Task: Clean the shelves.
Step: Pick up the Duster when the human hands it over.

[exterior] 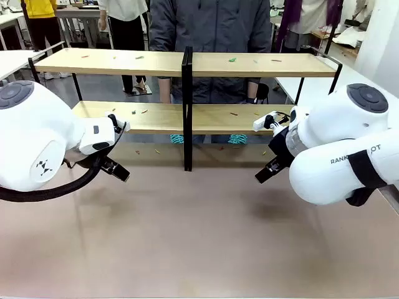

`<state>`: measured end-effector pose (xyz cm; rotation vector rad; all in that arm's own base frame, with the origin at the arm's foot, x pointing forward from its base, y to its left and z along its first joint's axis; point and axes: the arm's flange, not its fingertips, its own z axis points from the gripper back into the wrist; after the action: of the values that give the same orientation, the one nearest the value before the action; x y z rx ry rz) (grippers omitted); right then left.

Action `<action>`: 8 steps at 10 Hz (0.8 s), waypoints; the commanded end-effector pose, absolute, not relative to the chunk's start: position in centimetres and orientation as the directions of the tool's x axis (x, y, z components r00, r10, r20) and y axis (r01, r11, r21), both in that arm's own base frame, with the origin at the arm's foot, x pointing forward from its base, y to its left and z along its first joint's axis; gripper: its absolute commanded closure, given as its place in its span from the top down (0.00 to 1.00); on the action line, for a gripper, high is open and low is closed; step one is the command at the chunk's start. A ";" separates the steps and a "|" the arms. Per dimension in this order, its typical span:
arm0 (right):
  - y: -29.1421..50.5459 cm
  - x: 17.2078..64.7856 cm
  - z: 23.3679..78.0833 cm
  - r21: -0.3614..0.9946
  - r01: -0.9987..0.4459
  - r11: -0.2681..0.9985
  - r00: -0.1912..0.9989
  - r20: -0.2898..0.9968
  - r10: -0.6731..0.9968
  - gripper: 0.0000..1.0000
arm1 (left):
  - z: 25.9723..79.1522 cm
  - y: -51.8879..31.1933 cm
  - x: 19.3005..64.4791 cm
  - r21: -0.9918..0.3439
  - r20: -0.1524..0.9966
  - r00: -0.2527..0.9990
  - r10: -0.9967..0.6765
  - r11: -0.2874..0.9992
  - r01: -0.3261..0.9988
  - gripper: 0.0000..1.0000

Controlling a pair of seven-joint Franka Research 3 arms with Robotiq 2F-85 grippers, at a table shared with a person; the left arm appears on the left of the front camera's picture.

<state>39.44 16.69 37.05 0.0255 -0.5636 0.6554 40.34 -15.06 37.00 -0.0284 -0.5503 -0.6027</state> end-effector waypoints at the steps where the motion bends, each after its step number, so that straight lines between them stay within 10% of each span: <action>1: 16.7 39.4 37.1 -0.151 -0.583 0.798 0.649 0.504 0.570 1.00 | 37.0 -15.1 40.3 0.132 0.500 0.685 -0.530 0.828 0.545 1.00; 8: 16.7 39.4 37.1 -0.151 -0.583 0.798 0.649 0.504 0.570 1.00 | 37.0 -15.1 40.3 0.132 0.500 0.685 -0.530 0.828 0.545 1.00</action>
<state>39.44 16.70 37.05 0.0250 -0.5637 0.6561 40.34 -15.07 37.00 -0.0284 -0.5503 -0.6027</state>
